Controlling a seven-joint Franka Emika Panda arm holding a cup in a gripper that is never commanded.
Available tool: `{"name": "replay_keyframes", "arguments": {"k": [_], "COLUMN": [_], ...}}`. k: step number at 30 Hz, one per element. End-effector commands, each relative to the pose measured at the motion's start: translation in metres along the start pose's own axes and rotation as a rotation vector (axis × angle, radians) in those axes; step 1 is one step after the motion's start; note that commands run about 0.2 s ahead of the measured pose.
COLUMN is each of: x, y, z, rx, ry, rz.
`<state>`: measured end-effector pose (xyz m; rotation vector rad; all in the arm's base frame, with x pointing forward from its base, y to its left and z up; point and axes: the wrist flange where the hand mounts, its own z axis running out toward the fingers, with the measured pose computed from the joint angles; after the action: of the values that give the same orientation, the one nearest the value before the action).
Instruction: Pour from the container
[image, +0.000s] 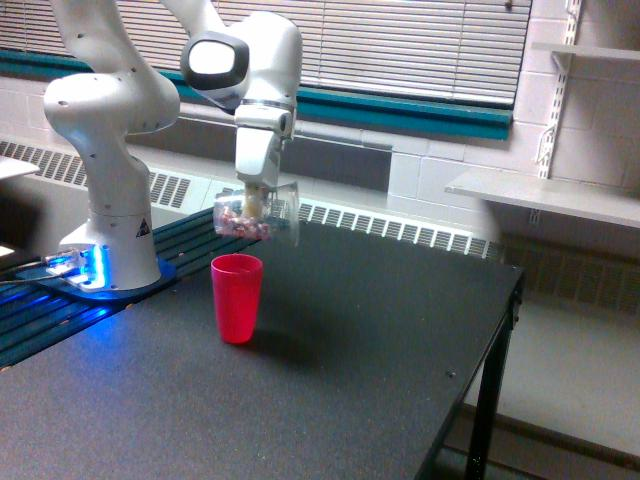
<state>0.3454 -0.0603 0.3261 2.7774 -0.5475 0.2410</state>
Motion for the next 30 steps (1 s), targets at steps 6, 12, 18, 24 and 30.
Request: {"name": "replay_keyframes", "arguments": {"k": [6, 12, 18, 24, 30], "x": [-0.009, -0.022, -0.036, -0.049, -0.055], "y": [0.009, 0.011, 0.017, 0.024, 0.028], "z": [-0.009, -0.010, -0.006, -0.001, 0.001], "rx": [-0.039, -0.053, -0.069, -0.087, -0.099], "ry": [-0.003, -0.019, -0.047, -0.077, -0.104], "rz": [0.049, 0.056, 0.064, 0.078, 0.106]}}
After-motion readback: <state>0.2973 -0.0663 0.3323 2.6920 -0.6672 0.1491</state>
